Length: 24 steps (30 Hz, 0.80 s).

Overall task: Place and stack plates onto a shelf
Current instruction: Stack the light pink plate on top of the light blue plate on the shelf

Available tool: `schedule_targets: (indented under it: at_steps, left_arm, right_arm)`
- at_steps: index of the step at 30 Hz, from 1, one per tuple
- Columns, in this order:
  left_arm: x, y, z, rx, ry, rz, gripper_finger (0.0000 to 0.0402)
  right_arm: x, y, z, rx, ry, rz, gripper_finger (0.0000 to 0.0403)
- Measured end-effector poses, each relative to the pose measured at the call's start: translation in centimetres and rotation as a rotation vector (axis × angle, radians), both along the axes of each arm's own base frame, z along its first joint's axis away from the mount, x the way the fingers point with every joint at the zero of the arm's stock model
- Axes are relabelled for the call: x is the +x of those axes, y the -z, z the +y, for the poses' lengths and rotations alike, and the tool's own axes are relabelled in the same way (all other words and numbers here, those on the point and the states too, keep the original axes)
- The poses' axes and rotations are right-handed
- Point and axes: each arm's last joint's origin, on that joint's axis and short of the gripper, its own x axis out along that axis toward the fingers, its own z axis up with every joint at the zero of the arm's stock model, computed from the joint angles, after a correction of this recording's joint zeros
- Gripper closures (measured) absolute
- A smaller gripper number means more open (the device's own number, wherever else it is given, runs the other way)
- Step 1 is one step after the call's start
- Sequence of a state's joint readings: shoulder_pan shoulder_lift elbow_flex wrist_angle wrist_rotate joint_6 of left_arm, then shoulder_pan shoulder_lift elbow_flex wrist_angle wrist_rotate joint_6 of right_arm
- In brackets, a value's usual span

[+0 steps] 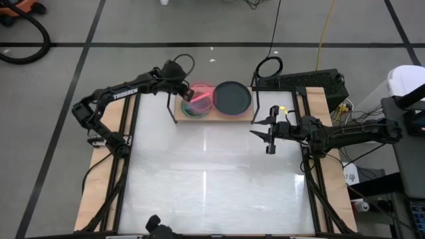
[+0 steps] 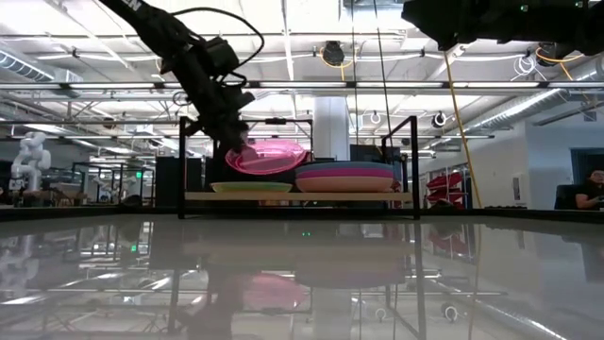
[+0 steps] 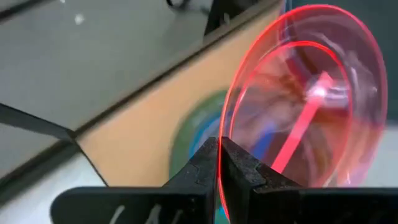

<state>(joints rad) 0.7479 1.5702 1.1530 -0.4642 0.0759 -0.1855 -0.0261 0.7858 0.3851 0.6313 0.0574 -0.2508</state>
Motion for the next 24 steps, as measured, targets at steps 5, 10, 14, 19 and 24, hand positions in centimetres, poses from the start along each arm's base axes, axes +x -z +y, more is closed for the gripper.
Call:
schedule_targets:
  at_steps: [5,10,14,19,24]
  left_arm:
    - [-0.2,0.4,-0.5,-0.016,0.040,0.063,0.0379]
    - [0.1,0.4,-0.8,0.009,0.083,0.082,0.0360]
    - [0.1,0.4,-0.8,0.030,0.085,0.099,0.0323]
    - [0.1,0.4,-0.8,0.036,0.081,0.100,0.0294]
    - [0.4,-1.1,-0.4,0.067,0.069,0.085,0.0290]
  right_arm:
    - [0.0,0.0,0.0,-0.002,0.003,0.004,0.0273]
    - [0.0,0.0,0.0,-0.013,0.006,0.001,0.0273]
    - [0.0,0.0,-0.1,-0.014,0.032,0.002,0.0273]
    - [0.0,0.0,-0.1,-0.015,0.031,0.002,0.0273]
    - [0.0,0.0,-0.1,-0.015,0.031,0.007,0.0273]
